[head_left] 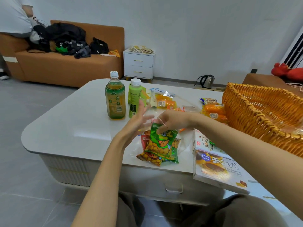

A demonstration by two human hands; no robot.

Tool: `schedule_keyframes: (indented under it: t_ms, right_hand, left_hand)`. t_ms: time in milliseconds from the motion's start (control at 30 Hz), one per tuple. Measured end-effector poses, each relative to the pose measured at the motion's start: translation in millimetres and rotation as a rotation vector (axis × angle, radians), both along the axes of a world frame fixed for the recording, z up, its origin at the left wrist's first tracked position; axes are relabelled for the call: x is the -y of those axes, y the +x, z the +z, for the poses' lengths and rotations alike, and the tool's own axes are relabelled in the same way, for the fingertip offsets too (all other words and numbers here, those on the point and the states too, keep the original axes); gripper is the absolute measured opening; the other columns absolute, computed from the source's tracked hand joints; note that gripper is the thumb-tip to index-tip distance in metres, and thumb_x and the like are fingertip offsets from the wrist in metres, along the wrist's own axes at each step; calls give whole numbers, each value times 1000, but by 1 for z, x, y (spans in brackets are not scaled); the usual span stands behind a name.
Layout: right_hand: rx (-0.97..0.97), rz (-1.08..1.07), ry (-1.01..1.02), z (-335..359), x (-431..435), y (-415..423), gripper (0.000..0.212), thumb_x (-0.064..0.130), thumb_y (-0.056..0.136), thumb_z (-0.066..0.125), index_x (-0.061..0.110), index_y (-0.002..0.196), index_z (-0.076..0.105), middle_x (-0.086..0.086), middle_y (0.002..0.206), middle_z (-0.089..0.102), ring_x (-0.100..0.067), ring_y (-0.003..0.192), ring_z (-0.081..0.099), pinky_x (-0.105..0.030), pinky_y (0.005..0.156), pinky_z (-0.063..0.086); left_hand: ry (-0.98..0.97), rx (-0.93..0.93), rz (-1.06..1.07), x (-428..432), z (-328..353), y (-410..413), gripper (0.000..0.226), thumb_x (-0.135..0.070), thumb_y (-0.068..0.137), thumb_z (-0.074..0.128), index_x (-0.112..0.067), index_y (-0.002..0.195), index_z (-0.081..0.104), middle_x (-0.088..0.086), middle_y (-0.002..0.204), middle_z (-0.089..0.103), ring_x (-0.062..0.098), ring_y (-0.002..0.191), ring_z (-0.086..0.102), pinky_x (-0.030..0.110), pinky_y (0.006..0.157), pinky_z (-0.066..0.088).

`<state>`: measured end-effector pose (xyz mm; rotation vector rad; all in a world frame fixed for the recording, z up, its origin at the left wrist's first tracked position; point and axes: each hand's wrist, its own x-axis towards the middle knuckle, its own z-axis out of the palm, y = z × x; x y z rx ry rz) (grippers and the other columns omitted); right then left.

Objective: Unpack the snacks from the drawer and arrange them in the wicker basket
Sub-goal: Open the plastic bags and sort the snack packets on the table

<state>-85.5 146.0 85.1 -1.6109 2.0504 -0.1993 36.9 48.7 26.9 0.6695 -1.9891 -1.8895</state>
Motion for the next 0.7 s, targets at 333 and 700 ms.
schedule_keyframes:
  t_ms: [333,700]
  right_hand:
    - [-418,-200,-361,26,-4,-19,30,20,97,52,23,125,63,-9,121,63,-31,109,57,-36,89,48]
    - [-473,-74,-66,29,-13,-21,32,15,101,41,7,123,63,-11,125,63,-29,113,56,-36,95,45]
  left_hand:
    - [-210,322,-313,6,-39,7,87,-43,74,79,-28,142,27,-7,121,62,6,108,62,23,93,51]
    - [-74,186,-233,2,-43,4,51,-36,77,74,-19,123,59,4,112,71,22,105,67,42,98,50]
